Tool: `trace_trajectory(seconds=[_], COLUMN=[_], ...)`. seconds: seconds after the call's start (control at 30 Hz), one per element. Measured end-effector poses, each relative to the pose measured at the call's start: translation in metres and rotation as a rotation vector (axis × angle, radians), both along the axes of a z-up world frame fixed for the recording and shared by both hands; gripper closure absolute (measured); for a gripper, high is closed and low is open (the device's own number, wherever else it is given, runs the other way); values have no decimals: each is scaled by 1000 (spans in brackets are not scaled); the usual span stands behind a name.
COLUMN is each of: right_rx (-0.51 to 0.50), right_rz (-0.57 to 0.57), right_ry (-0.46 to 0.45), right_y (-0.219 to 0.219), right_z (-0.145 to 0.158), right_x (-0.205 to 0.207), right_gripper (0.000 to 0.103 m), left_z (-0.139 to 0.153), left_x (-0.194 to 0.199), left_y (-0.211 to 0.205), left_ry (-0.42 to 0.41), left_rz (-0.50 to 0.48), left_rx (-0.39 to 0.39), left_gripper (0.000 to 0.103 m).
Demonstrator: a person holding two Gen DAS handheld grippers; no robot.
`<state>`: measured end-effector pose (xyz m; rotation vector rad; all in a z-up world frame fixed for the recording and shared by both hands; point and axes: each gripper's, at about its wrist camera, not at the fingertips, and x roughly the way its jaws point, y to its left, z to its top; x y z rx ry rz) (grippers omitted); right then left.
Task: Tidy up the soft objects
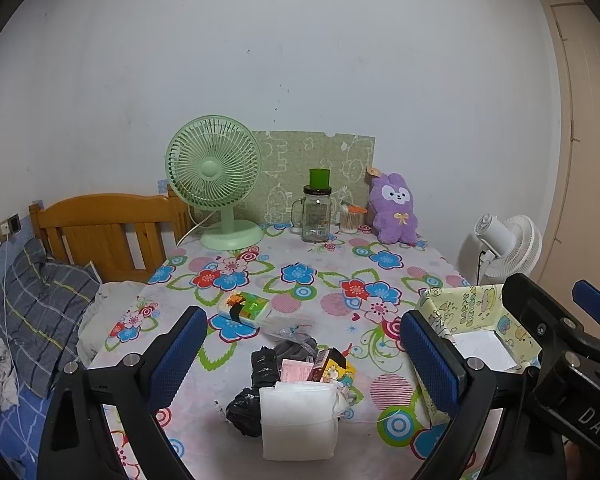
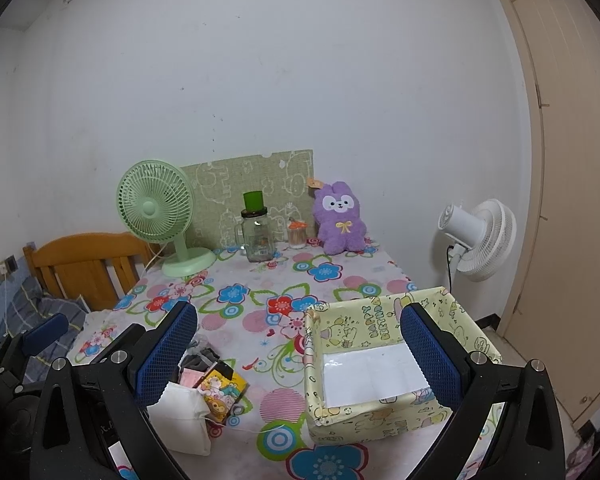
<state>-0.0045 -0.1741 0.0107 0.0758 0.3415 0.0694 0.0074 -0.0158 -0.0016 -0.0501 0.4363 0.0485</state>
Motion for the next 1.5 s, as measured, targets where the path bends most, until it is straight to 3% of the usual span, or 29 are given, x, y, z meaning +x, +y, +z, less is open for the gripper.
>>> trace_trajectory(seconds=[0.47,1.5], right_rx=[-3,-1], right_rz=[29,132], right_ry=[49,257], right_y=[20,76], right_z=[-14,-91], right_x=[13,55], right_gripper=[3,11], left_z=[-16,-89], left_x=[9,39], left_y=[13,50], left_ry=[41,220], left_rz=[7,35], left_rx=[29,56], left_gripper=[6,10])
